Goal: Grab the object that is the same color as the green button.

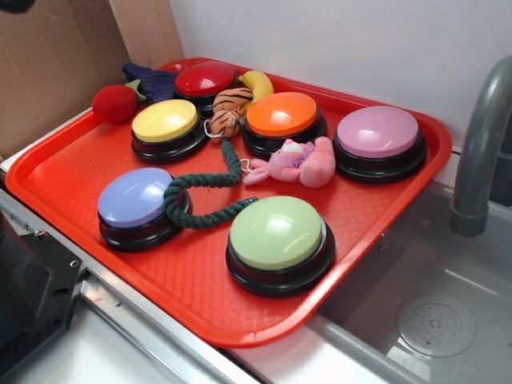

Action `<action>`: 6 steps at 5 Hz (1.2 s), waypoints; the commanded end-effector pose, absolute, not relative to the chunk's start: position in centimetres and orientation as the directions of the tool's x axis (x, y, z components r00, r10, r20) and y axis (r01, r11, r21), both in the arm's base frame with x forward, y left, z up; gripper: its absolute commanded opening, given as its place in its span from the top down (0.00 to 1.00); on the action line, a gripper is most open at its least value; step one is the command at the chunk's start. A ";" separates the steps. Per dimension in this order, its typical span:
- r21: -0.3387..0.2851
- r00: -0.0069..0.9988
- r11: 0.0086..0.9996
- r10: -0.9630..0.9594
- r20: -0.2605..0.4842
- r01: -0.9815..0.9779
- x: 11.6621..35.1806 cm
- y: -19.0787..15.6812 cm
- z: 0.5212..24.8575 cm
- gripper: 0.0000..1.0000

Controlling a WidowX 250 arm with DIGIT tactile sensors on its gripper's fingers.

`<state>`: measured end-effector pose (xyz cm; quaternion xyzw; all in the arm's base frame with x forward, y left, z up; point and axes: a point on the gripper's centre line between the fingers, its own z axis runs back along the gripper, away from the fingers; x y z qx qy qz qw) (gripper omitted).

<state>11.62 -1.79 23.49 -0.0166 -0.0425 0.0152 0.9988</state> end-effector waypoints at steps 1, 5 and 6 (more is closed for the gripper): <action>-0.035 0.996 0.999 0.032 0.084 -0.029 11.6 -1.8 23.5 0.00; -0.113 0.989 0.986 0.134 0.066 -0.126 23.7 -6.0 9.2 0.00; -0.116 0.990 0.984 0.137 0.038 -0.132 24.7 -6.4 6.7 0.00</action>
